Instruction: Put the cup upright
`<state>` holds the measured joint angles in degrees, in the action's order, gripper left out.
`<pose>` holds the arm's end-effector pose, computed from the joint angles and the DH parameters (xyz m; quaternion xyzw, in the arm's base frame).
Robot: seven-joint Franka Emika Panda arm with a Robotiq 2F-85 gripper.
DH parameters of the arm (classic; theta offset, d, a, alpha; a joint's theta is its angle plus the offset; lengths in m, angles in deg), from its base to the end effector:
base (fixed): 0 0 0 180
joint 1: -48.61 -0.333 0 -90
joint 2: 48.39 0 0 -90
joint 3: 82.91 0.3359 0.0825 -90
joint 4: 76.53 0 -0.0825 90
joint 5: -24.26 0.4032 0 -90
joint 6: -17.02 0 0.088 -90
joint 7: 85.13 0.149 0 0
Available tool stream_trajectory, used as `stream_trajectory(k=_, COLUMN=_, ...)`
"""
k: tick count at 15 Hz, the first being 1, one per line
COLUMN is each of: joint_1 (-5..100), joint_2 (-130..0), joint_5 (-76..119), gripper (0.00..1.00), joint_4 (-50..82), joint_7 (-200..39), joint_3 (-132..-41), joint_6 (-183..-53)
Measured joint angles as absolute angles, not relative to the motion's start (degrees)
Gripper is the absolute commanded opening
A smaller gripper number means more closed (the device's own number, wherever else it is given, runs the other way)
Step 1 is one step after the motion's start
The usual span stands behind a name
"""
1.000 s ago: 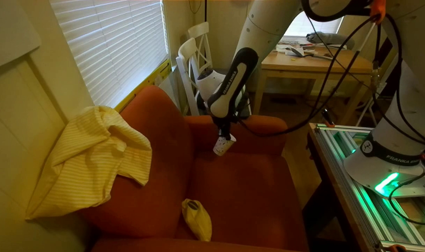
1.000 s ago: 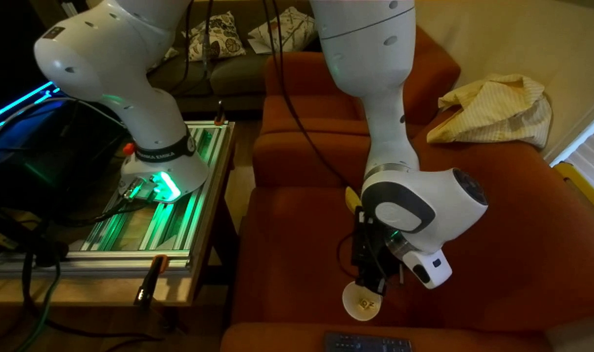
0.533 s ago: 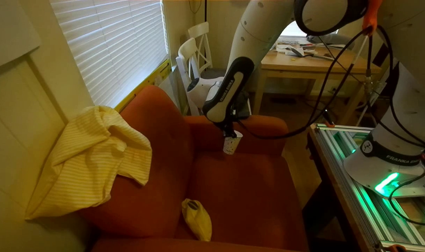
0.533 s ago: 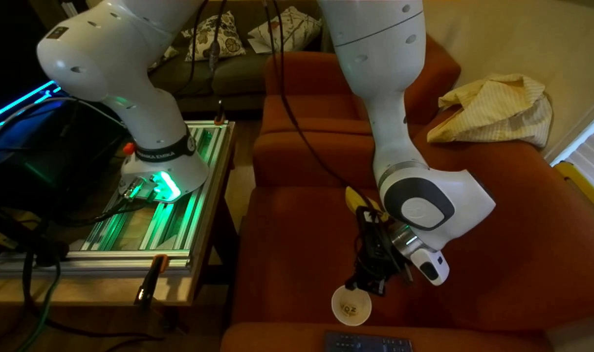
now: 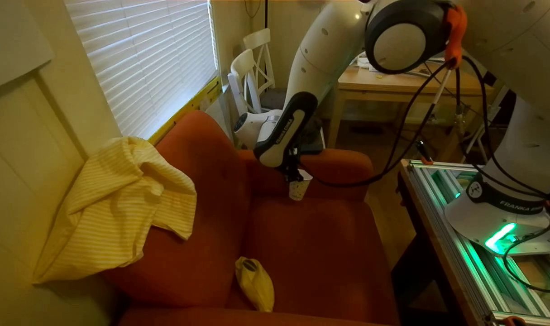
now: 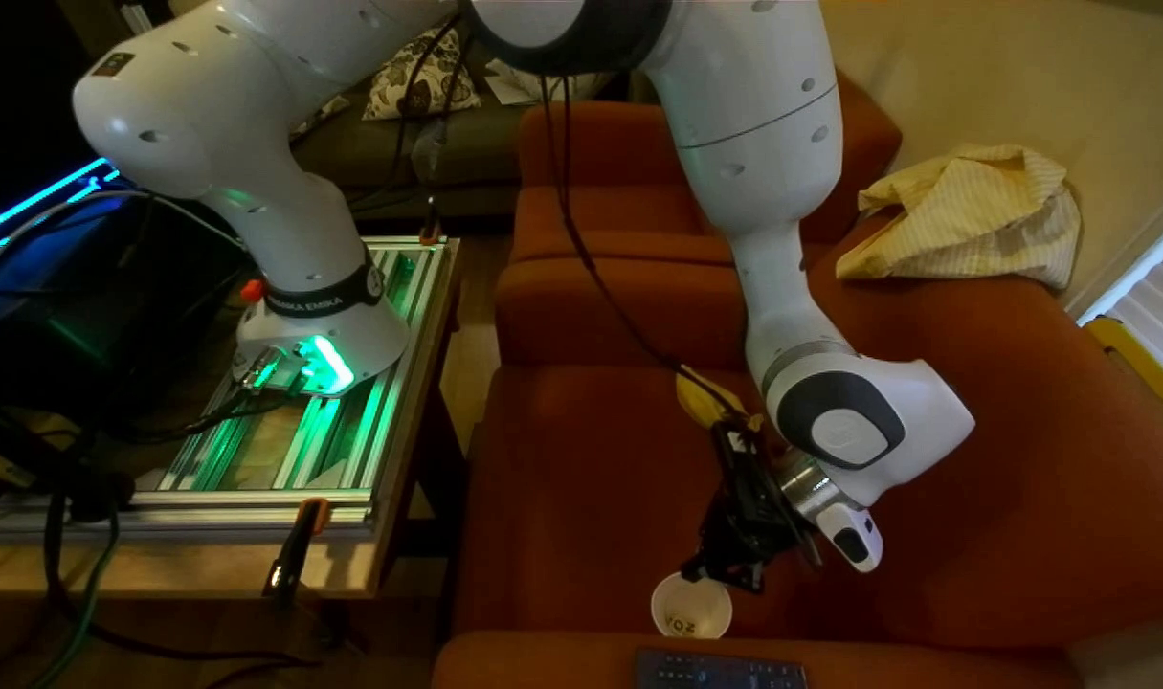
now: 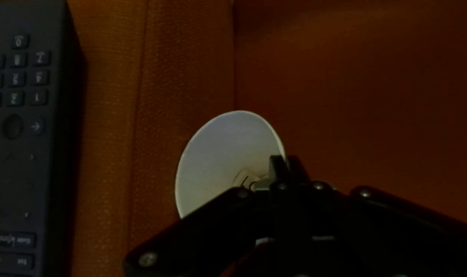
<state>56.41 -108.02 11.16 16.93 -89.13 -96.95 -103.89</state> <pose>0.5440 -0.2488 -0.0422 0.9437 -0.0365 -0.3019 0.1305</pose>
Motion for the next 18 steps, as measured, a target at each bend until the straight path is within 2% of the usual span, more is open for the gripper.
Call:
stream_trajectory(k=10, joint_1=56.51, joint_2=-115.9, joint_5=11.16, gripper=0.01, joint_4=6.9, joint_7=-89.13, joint_3=-96.2, joint_6=-99.74)
stream_trajectory(k=18, joint_1=57.09, joint_2=-117.27, joint_5=11.18, gripper=0.01, joint_4=4.21, joint_7=-90.32, joint_3=-94.65, joint_6=-99.81)
